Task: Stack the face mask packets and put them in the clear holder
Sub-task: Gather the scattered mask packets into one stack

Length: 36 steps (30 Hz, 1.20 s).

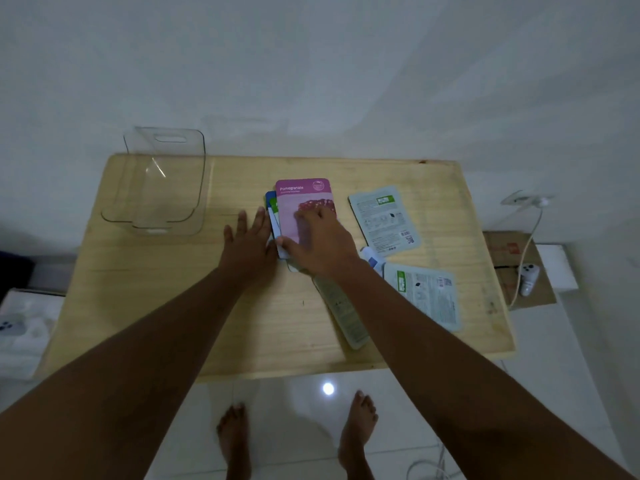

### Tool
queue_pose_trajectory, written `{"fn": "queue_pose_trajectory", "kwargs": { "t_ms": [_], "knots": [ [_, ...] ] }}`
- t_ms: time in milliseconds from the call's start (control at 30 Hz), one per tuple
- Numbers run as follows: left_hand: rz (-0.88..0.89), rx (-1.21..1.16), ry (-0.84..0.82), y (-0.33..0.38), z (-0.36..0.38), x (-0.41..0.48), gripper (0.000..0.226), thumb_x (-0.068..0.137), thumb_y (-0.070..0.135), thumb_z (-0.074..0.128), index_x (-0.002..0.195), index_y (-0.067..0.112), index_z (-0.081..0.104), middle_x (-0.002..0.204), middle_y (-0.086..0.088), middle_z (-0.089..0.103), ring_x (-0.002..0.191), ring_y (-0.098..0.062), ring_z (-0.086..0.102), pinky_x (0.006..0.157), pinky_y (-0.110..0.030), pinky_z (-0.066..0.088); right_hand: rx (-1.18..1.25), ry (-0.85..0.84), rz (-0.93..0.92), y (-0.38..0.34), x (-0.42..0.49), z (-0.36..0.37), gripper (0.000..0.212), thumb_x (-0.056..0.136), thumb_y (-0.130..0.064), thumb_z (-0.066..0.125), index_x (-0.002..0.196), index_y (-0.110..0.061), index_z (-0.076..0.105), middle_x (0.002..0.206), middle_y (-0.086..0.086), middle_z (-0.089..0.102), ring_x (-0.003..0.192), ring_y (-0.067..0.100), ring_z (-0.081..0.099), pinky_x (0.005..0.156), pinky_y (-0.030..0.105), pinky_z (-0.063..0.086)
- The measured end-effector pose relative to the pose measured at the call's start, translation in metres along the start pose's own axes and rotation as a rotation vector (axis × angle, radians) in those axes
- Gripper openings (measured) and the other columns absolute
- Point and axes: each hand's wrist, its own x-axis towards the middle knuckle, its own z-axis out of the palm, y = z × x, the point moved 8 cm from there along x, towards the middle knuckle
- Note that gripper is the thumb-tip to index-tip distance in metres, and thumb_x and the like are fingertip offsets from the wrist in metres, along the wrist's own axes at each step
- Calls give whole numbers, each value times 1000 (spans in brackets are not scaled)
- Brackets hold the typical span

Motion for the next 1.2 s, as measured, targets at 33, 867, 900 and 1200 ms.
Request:
{"fn": "queue_pose_trajectory", "kwargs": {
  "t_ms": [33, 867, 900, 1200],
  "knots": [
    [3, 8, 1, 0, 2, 1, 66, 101, 40, 32, 157, 21, 2, 166, -5, -1, 150, -38, -8, 118, -61, 4, 40, 38, 3, 5, -2, -9, 62, 81, -66, 59, 123, -20, 55, 124, 6, 54, 113, 21, 53, 91, 41, 54],
    [-1, 31, 10, 0, 2, 3, 66, 101, 40, 31, 156, 19, 1, 166, -5, 0, 151, -38, -9, 119, -60, 3, 89, 53, 806, 182, -6, -57, 104, 32, -69, 86, 117, -17, 53, 115, 7, 60, 108, 27, 60, 90, 48, 55],
    [-1, 32, 8, -1, 3, 3, 66, 101, 41, 31, 156, 19, 1, 166, -6, 0, 151, -38, -9, 119, -60, 3, 136, 72, 800, 185, -7, -58, 98, 33, -68, 87, 110, -14, 59, 110, 6, 66, 100, 26, 66, 84, 44, 59],
    [-4, 21, 3, -1, 4, 1, 68, 101, 44, 32, 157, 22, 0, 166, -5, -2, 150, -38, -10, 119, -60, 3, 602, 326, 711, 165, -5, -81, 26, 83, -13, 68, 107, -8, 75, 97, 10, 76, 89, 28, 73, 79, 42, 61]
  ]
}}
